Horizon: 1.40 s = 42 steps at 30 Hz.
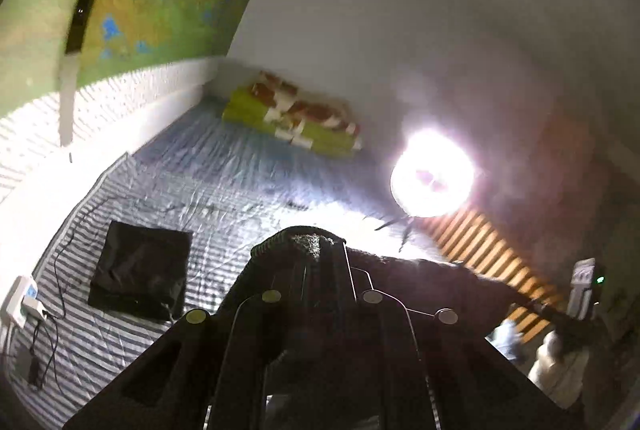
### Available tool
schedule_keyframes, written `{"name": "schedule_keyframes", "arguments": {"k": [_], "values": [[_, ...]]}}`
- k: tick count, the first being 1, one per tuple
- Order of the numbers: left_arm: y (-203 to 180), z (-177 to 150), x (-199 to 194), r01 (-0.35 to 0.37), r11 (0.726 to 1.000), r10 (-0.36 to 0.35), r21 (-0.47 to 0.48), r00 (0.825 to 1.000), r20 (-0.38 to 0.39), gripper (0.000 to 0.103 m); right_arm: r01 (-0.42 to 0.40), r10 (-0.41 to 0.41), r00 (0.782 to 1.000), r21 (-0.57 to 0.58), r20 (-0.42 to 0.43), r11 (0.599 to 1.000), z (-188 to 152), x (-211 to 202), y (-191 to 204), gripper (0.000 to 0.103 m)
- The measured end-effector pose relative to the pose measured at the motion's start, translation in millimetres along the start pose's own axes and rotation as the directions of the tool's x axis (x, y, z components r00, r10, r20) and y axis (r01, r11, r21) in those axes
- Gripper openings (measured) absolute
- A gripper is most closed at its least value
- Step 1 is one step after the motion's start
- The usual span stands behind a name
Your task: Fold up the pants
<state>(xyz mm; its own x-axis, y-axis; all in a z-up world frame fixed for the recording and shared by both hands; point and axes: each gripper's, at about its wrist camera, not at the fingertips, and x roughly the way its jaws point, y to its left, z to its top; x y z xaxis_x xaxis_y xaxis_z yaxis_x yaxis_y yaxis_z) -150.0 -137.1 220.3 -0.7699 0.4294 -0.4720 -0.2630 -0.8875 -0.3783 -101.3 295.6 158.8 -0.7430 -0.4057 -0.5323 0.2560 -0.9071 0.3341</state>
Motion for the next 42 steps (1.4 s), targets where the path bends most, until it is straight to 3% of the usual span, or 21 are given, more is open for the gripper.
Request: {"name": "schedule_keyframes", "arguments": {"k": [5, 10, 13, 14, 15, 18, 21, 25, 28, 32, 38, 42], "values": [[45, 3, 138, -0.077, 0.997, 0.075, -0.024, 0.992, -0.102, 0.010, 0.085, -0.083, 0.994, 0.022, -0.068, 0.996, 8, 92, -45, 0.008], [71, -5, 282, -0.158, 0.987, 0.148, -0.030, 0.968, -0.205, 0.011, 0.191, -0.187, 0.966, 0.005, -0.179, 0.982, 14, 202, -77, 0.008], [96, -20, 369, -0.217, 0.975, 0.185, -0.049, 0.913, -0.363, 0.020, 0.220, -0.228, 0.934, -0.059, -0.277, 0.974, 9, 256, -91, 0.014], [102, -24, 385, -0.262, 0.964, 0.225, -0.049, 0.896, -0.382, 0.022, 0.248, -0.259, 0.919, -0.073, -0.298, 0.966, 5, 269, -96, 0.015], [106, -28, 394, -0.272, 0.961, 0.236, -0.042, 0.892, -0.387, 0.026, 0.262, -0.273, 0.913, -0.075, -0.302, 0.962, 2, 274, -100, 0.016], [115, -37, 400, -0.250, 0.966, 0.205, -0.072, 0.902, -0.380, 0.040, 0.252, -0.254, 0.916, -0.047, -0.312, 0.967, -6, 278, -114, 0.021], [119, -51, 380, -0.231, 0.972, 0.198, -0.045, 0.907, -0.372, 0.042, 0.232, -0.226, 0.922, -0.019, -0.315, 0.973, -16, 267, -122, 0.022], [111, -94, 306, -0.187, 0.982, 0.173, 0.003, 0.903, -0.394, 0.049, 0.178, -0.157, 0.929, 0.034, -0.336, 0.983, -45, 235, -129, 0.026], [111, -140, 258, -0.154, 0.988, 0.145, 0.014, 0.890, -0.432, 0.050, 0.146, -0.110, 0.925, 0.072, -0.365, 0.987, -91, 205, -140, 0.030], [121, -215, 217, -0.124, 0.991, 0.080, -0.051, 0.850, -0.521, 0.051, 0.119, -0.071, 0.910, 0.094, -0.408, 0.988, -156, 171, -142, 0.030], [128, -283, 217, -0.094, 0.974, -0.044, -0.208, 0.816, -0.577, 0.052, 0.107, -0.066, 0.915, 0.082, -0.399, 0.991, -207, 145, -132, 0.043], [129, -298, 237, -0.138, 0.966, -0.015, -0.217, 0.811, -0.584, 0.055, 0.111, -0.072, 0.914, 0.076, -0.400, 0.991, -216, 148, -126, 0.043]]}}
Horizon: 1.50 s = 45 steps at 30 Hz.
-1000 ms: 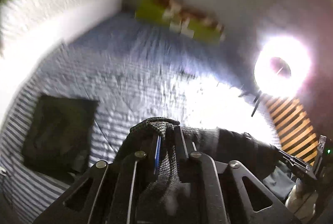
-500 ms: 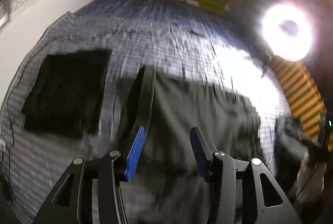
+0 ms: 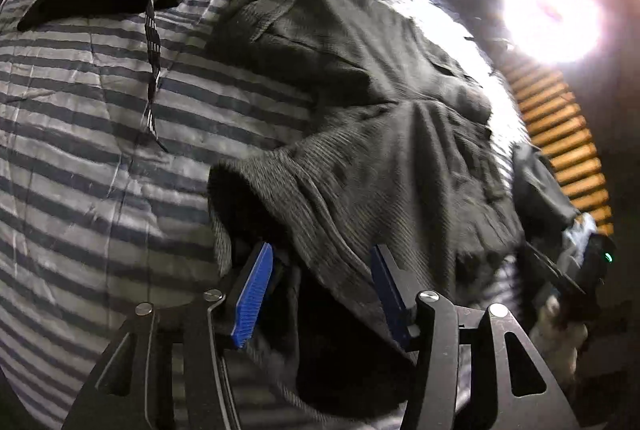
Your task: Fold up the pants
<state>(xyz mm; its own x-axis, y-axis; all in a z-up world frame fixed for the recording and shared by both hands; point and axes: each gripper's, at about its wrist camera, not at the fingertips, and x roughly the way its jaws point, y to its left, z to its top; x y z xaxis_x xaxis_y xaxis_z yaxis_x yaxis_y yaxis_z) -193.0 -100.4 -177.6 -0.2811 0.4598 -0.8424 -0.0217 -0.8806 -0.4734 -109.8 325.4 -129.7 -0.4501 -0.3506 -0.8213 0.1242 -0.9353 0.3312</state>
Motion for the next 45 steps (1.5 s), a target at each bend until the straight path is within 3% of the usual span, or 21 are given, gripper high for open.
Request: {"name": "schedule_keyframes", "arguments": {"k": [2, 4, 5, 6, 11, 13, 14, 16, 18, 19, 20, 22, 24, 30, 31, 33, 35, 37, 41, 43, 45], "values": [[5, 6, 9, 0.022, 0.999, -0.022, -0.037, 1.000, 0.007, 0.055, 0.014, -0.014, 1.000, -0.008, 0.014, 1.000, -3, 2, 3, 0.044], [9, 9, 15, 0.030, 0.997, -0.028, -0.073, 0.999, 0.018, 0.046, 0.011, -0.011, 1.000, -0.006, 0.010, 1.000, -4, 6, 3, 0.045], [11, 10, 17, 0.066, 0.993, -0.065, -0.102, 0.998, 0.014, 0.023, 0.008, -0.008, 1.000, -0.003, 0.003, 1.000, -5, 9, 3, 0.045], [12, 12, 18, 0.083, 0.990, -0.083, -0.113, 0.997, 0.005, 0.005, 0.007, -0.007, 1.000, -0.007, -0.007, 1.000, -6, 13, 3, 0.045], [14, 25, -20, 0.114, 0.987, -0.106, -0.114, 0.991, 0.078, 0.005, -0.013, 0.012, 0.999, -0.042, -0.035, 0.999, -11, 23, 5, 0.044], [18, 38, -40, 0.128, 0.984, -0.112, -0.127, 0.986, 0.124, 0.005, -0.019, 0.017, 0.999, -0.060, -0.035, 0.998, -11, 24, 10, 0.031], [20, 47, -48, 0.132, 0.982, -0.112, -0.135, 0.983, 0.147, 0.005, -0.024, 0.021, 0.999, -0.065, -0.041, 0.998, -11, 25, 12, 0.017], [28, 67, -58, 0.110, 0.978, -0.076, -0.179, 0.979, 0.188, 0.005, -0.016, 0.013, 0.999, -0.072, -0.039, 0.997, -10, 25, 16, 0.009], [32, 89, -59, -0.022, 0.982, 0.062, -0.186, 0.976, 0.209, 0.013, -0.005, 0.003, 1.000, -0.089, -0.030, 0.996, -7, 23, 19, 0.003], [32, 99, -55, -0.126, 0.979, 0.157, -0.163, 0.969, 0.193, 0.013, -0.003, 0.000, 1.000, -0.094, -0.028, 0.996, -6, 22, 21, 0.003], [35, 104, -53, -0.158, 0.972, 0.188, -0.171, 0.966, 0.178, 0.015, -0.005, 0.003, 1.000, -0.096, -0.027, 0.995, -5, 21, 22, 0.003], [42, 105, -57, -0.101, 0.979, 0.129, -0.179, 0.980, 0.152, 0.023, -0.007, 0.005, 1.000, -0.101, -0.026, 0.995, -2, 19, 24, 0.003], [43, 96, -70, -0.107, 0.981, 0.137, -0.164, 0.974, 0.183, 0.045, -0.009, 0.006, 1.000, -0.115, -0.027, 0.993, -1, 18, 25, 0.003], [33, 21, -89, 0.076, 0.997, -0.072, -0.030, 0.989, 0.130, 0.071, -0.040, 0.036, 0.998, -0.093, -0.042, 0.995, -2, 18, 21, 0.005], [32, 4, -90, 0.093, 0.995, -0.090, -0.022, 0.988, 0.122, 0.073, -0.045, 0.042, 0.998, -0.082, -0.045, 0.996, -3, 19, 19, 0.007], [29, -23, -87, 0.139, 0.990, -0.138, -0.009, 0.986, 0.098, 0.076, -0.054, 0.051, 0.997, -0.056, -0.055, 0.997, -5, 19, 14, 0.027], [27, -46, -81, 0.138, 0.990, -0.138, 0.012, 0.987, 0.082, 0.076, -0.057, 0.055, 0.997, -0.043, -0.045, 0.997, -7, 17, 11, 0.035], [18, -59, -75, 0.109, 0.992, -0.113, 0.057, 0.991, 0.070, 0.076, -0.068, 0.066, 0.997, -0.038, -0.046, 0.997, -8, 14, 10, 0.036], [-12, -74, -60, -0.026, 0.976, 0.006, 0.214, 0.996, 0.093, 0.076, -0.074, 0.072, 0.996, -0.035, -0.056, 0.997, -4, 18, 8, 0.045], [-23, -73, -57, -0.064, 0.961, 0.034, 0.271, 0.993, 0.116, 0.071, -0.057, 0.055, 0.997, -0.035, -0.054, 0.998, -2, 25, 8, 0.045], [-32, -72, -52, -0.103, 0.947, 0.073, 0.305, 0.991, 0.108, 0.025, -0.069, 0.067, 0.996, -0.029, -0.062, 0.997, 0, 31, 8, 0.041]]}}
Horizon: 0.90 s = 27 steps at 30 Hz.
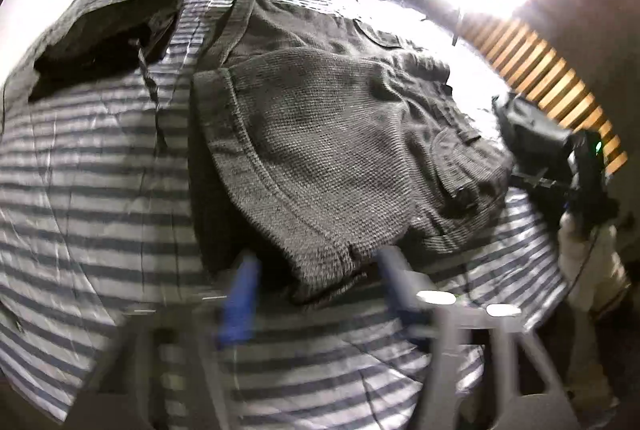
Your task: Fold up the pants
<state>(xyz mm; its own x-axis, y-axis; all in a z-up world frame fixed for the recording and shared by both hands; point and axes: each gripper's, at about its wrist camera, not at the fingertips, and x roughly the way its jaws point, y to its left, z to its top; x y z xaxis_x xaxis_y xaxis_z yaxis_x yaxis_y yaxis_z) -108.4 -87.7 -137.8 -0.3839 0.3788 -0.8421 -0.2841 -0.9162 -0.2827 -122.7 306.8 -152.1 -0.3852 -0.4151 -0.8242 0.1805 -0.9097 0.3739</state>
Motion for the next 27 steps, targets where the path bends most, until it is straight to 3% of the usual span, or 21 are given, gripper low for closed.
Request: {"name": "schedule_keyframes", "arguments": {"k": [1, 3, 4, 6, 11, 12, 14, 17, 19, 21, 22, 25, 26, 27], "values": [[1, 2, 4, 0.004, 1.000, -0.004, 0.003, 1.000, -0.021, 0.025, -0.007, 0.007, 1.000, -0.006, -0.004, 1.000, 1, 2, 1, 0.033], [2, 5, 6, 0.014, 1.000, -0.014, -0.001, 0.999, -0.051, 0.021, 0.008, -0.008, 1.000, -0.025, -0.011, 1.000, 2, 3, 6, 0.006], [3, 7, 2, 0.025, 1.000, -0.025, 0.000, 0.997, -0.067, 0.021, 0.013, -0.013, 1.000, -0.033, -0.008, 0.999, 3, 1, 7, 0.001], [7, 14, -5, 0.034, 0.999, -0.035, -0.009, 0.997, -0.074, 0.019, -0.004, 0.005, 1.000, -0.036, 0.005, 0.999, 7, -10, 10, 0.000], [16, 29, -36, 0.158, 0.983, -0.166, -0.095, 0.983, -0.079, 0.016, 0.012, -0.001, 0.991, -0.087, 0.132, 0.996, 18, -76, 13, 0.000], [15, 27, -34, 0.166, 0.982, -0.175, -0.095, 0.979, -0.101, 0.016, 0.017, -0.004, 0.989, -0.088, 0.148, 0.996, 18, -86, 11, 0.000], [11, 20, -21, 0.121, 0.990, -0.130, -0.068, 0.981, -0.143, 0.016, 0.014, -0.001, 0.985, -0.079, 0.171, 0.997, 13, -100, 3, 0.000], [19, 7, 4, 0.090, 0.991, -0.108, -0.102, 0.977, -0.184, 0.016, 0.044, -0.032, 0.990, -0.082, 0.139, 0.996, 2, -88, -4, 0.005], [22, 2, 12, 0.077, 0.991, -0.096, -0.111, 0.979, -0.182, 0.016, 0.010, -0.004, 0.997, -0.067, 0.076, 0.998, -6, -69, -8, 0.018], [22, -1, 14, 0.079, 0.992, -0.095, -0.099, 0.981, -0.167, 0.017, 0.033, -0.026, 0.998, -0.098, 0.065, 0.995, -11, -54, -4, 0.035], [22, -2, 13, 0.082, 0.992, -0.096, -0.098, 0.983, -0.158, 0.019, 0.045, -0.037, 0.997, -0.120, 0.065, 0.992, -13, -46, -1, 0.038], [20, -6, 6, 0.086, 0.994, -0.094, -0.071, 0.989, -0.117, 0.046, 0.039, -0.032, 0.998, -0.132, 0.048, 0.990, -10, -26, 2, 0.046], [20, -7, 6, 0.077, 0.995, -0.083, -0.060, 0.991, -0.102, 0.065, 0.043, -0.037, 0.998, -0.129, 0.046, 0.991, -8, -21, 1, 0.047], [19, -8, 6, 0.074, 0.996, -0.079, -0.053, 0.993, -0.088, 0.071, 0.043, -0.037, 0.998, -0.125, 0.046, 0.991, -5, -14, 0, 0.047]]}}
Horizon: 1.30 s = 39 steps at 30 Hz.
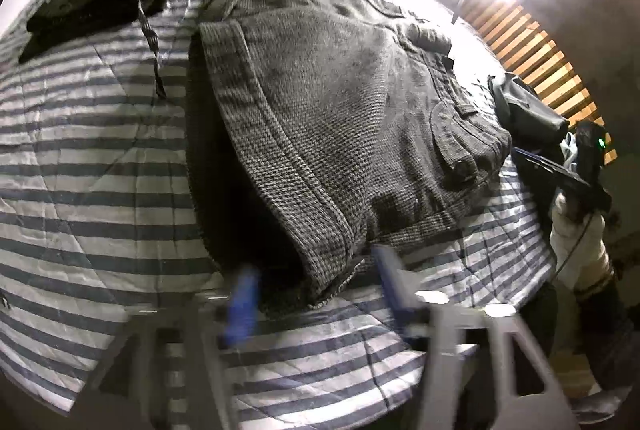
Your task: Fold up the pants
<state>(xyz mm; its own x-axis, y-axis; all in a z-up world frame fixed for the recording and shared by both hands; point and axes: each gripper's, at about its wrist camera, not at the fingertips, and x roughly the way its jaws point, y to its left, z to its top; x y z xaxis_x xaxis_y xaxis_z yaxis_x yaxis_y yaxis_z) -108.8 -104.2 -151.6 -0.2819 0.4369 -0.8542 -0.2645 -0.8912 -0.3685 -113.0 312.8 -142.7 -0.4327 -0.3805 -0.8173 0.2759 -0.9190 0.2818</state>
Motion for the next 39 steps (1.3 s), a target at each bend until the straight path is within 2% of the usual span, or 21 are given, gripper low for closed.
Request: {"name": "schedule_keyframes", "arguments": {"k": [2, 3, 4, 5, 6, 9, 13, 15, 17, 19, 20, 21, 22, 25, 27, 29, 31, 33, 34, 35, 39], "values": [[-3, -4, 5, -0.001, 1.000, 0.000, 0.012, 1.000, 0.011, 0.071, -0.001, 0.001, 1.000, 0.008, 0.000, 1.000, 2, 11, 0, 0.046], [-4, -4, 9, -0.013, 1.000, 0.013, 0.027, 1.000, 0.008, 0.067, -0.008, 0.008, 1.000, 0.012, -0.004, 1.000, 2, 14, 0, 0.031], [-7, -5, 13, -0.035, 0.998, 0.034, 0.045, 0.999, 0.010, 0.059, -0.031, 0.031, 0.999, 0.017, -0.014, 0.999, 3, 17, 0, 0.022], [-11, -5, 21, -0.056, 0.996, 0.057, 0.069, 0.998, -0.007, 0.036, -0.044, 0.044, 0.999, 0.018, -0.025, 0.999, 2, 18, 1, 0.014], [-16, -6, 28, -0.058, 0.995, 0.061, 0.084, 0.998, -0.030, 0.017, -0.036, 0.036, 0.999, 0.009, -0.022, 0.999, 2, 16, 4, 0.013], [-22, -4, 30, -0.074, 0.993, 0.078, 0.090, 0.996, -0.044, 0.016, -0.009, 0.009, 1.000, -0.048, 0.000, 0.999, -1, -5, 14, 0.011], [-31, -4, -4, 0.017, 0.998, -0.016, 0.066, 1.000, -0.014, 0.015, -0.018, 0.021, 0.998, -0.066, 0.054, 0.998, -7, -51, 19, 0.009], [-42, -10, -23, 0.026, 0.995, -0.026, 0.092, 1.000, 0.000, 0.015, -0.033, 0.036, 0.997, -0.051, 0.075, 0.998, -13, -71, 19, 0.009], [-47, -18, -30, 0.047, 0.992, -0.045, 0.114, 0.999, -0.020, 0.015, -0.011, 0.015, 0.995, -0.044, 0.096, 0.999, -20, -83, 18, 0.007], [-45, -26, -22, 0.018, 0.992, -0.010, 0.126, 0.998, -0.059, 0.015, -0.006, 0.007, 0.998, -0.019, 0.069, 1.000, -29, -77, 14, 0.006], [-39, -31, -11, 0.003, 0.994, 0.007, 0.110, 0.996, -0.092, 0.015, -0.004, 0.004, 0.999, -0.005, 0.046, 1.000, -33, -69, 12, 0.006], [-34, -32, -4, 0.000, 0.996, 0.009, 0.084, 0.994, -0.113, 0.015, 0.006, -0.006, 1.000, 0.006, 0.017, 1.000, -38, -59, 10, 0.000], [-30, -33, 2, -0.005, 0.998, 0.014, 0.067, 0.992, -0.123, 0.015, 0.038, -0.038, 0.999, 0.004, -0.009, 0.999, -42, -49, 10, 0.000], [-27, -31, 11, -0.039, 0.997, 0.046, 0.067, 0.993, -0.105, 0.015, 0.068, -0.068, 0.997, 0.011, -0.020, 0.998, -45, -37, 9, 0.000], [-27, -31, 12, -0.031, 0.998, 0.037, 0.058, 0.994, -0.103, 0.015, 0.079, -0.079, 0.997, 0.011, -0.011, 0.997, -43, -38, 6, 0.001], [-28, -33, 6, -0.030, 0.997, 0.037, 0.071, 0.995, -0.094, 0.015, 0.043, -0.042, 0.999, 0.032, -0.017, 0.999, -43, -42, 0, 0.001], [-32, -39, 1, -0.031, 0.996, 0.038, 0.082, 0.996, -0.082, 0.015, 0.027, -0.027, 1.000, 0.048, 0.000, 0.998, -43, -48, -6, 0.009], [-32, -40, 1, -0.036, 0.996, 0.042, 0.085, 0.996, -0.077, 0.015, 0.022, -0.022, 1.000, 0.036, 0.010, 0.999, -42, -49, -8, 0.034], [-31, -40, 2, -0.039, 0.996, 0.046, 0.086, 0.996, -0.077, 0.015, 0.017, -0.018, 1.000, 0.025, 0.014, 1.000, -43, -48, -8, 0.038], [-29, -38, 3, -0.040, 0.996, 0.047, 0.083, 0.996, -0.076, 0.015, 0.013, -0.014, 1.000, 0.013, 0.014, 1.000, -44, -46, -7, 0.041], [-29, -33, 2, -0.033, 0.997, 0.038, 0.074, 0.997, -0.063, 0.015, 0.046, -0.046, 0.999, -0.061, 0.009, 0.997, -43, -34, 1, 0.041]]}}
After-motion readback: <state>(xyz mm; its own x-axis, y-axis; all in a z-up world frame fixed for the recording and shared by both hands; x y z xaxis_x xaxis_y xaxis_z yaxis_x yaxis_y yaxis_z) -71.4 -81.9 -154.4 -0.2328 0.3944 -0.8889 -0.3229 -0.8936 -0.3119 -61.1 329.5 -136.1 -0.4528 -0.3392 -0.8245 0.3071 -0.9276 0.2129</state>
